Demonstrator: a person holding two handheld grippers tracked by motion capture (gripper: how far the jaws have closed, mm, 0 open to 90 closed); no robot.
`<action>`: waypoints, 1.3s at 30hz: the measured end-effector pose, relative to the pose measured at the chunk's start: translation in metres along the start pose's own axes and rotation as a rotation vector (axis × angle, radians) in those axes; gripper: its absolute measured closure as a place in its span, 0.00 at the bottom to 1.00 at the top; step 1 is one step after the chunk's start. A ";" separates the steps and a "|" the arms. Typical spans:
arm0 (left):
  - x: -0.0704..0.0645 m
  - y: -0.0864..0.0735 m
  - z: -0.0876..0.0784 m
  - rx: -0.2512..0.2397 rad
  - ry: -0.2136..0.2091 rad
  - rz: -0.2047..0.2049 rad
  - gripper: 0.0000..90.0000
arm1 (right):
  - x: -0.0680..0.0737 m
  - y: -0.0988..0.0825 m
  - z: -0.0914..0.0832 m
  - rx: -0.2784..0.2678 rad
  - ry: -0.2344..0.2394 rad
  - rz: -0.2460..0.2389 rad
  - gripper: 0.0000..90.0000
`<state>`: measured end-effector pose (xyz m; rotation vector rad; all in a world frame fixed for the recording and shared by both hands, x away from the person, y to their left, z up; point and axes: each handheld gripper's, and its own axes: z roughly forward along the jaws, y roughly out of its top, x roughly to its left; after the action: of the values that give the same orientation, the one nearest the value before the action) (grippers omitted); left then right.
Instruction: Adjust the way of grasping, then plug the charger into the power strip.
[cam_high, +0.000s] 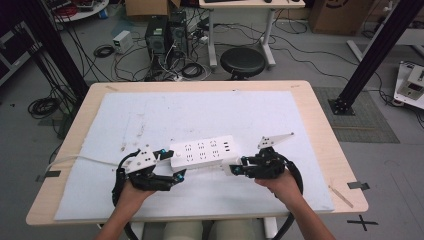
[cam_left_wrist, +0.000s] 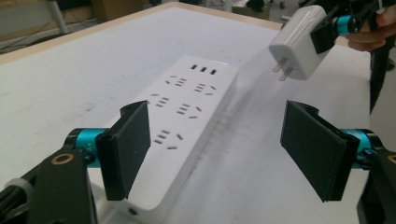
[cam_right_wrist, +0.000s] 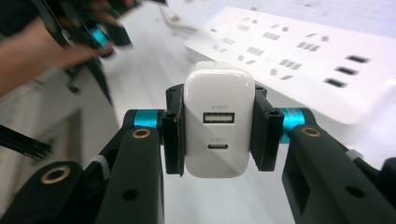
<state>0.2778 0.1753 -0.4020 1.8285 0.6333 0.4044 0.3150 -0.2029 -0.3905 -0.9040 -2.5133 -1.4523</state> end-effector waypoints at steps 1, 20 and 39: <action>0.002 0.000 -0.003 -0.007 0.011 -0.005 0.27 | -0.001 0.001 -0.002 0.004 -0.007 -0.008 0.71; 0.022 -0.005 -0.022 -0.031 0.094 -0.033 0.26 | -0.008 0.020 -0.034 0.086 -0.133 -0.160 0.71; 0.039 -0.010 -0.031 -0.051 0.130 -0.048 0.26 | -0.005 0.086 -0.014 0.248 -0.132 -0.336 0.71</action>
<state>0.2896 0.2248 -0.4022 1.7453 0.7475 0.5059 0.3624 -0.1854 -0.3197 -0.5742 -2.9731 -1.1444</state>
